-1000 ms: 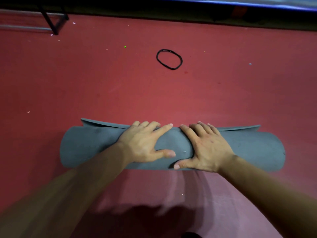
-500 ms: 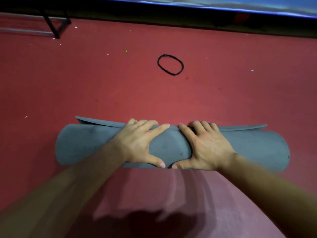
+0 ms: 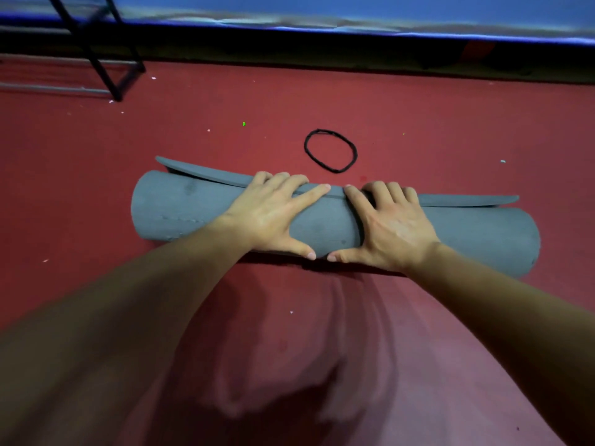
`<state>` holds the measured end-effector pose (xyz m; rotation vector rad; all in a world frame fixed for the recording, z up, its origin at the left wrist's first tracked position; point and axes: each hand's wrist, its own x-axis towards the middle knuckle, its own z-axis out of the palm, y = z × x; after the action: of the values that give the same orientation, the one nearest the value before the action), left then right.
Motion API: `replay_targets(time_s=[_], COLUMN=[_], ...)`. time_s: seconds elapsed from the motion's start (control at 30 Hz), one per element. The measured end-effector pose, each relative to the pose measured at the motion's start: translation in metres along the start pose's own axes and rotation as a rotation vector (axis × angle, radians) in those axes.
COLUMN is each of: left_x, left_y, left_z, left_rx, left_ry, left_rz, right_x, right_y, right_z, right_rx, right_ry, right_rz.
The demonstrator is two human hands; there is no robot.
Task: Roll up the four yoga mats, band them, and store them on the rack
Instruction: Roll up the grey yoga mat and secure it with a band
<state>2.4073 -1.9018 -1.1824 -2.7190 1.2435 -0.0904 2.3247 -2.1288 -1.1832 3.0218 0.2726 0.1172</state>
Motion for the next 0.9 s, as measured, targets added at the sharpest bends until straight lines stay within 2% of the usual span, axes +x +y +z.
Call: replay_targets(time_s=[0.23, 0.4, 0.6, 0.7, 0.8, 0.9], left_x=[0.064, 0.066, 0.094, 0.101, 0.127, 0.157], left_y=[-0.027, -0.021, -0.032, -0.031, -0.019, -0.014], left_z=[0.029, 0.057, 0.042, 0.039, 0.028, 0.020], left_rx=[-0.004, -0.077, -0.189, -0.309, -0.407, -0.471], left_ry=[-0.007, 0.158, 0.008, -0.010, -0.019, -0.072], left_rz=[-0.022, -0.060, -0.084, -0.201, -0.459, -0.606], right_x=[0.058, 0.060, 0.086, 0.090, 0.097, 0.102], right_y=[0.034, 0.040, 0.055, 0.056, 0.058, 0.060], right_z=[0.029, 0.057, 0.049, 0.048, 0.047, 0.044], right_rx=[-0.032, 0.053, 0.157, 0.165, 0.177, 0.193], right_ry=[-0.010, 0.047, -0.027, -0.054, -0.090, -0.143], right_rz=[0.008, 0.010, 0.034, 0.040, 0.038, 0.040])
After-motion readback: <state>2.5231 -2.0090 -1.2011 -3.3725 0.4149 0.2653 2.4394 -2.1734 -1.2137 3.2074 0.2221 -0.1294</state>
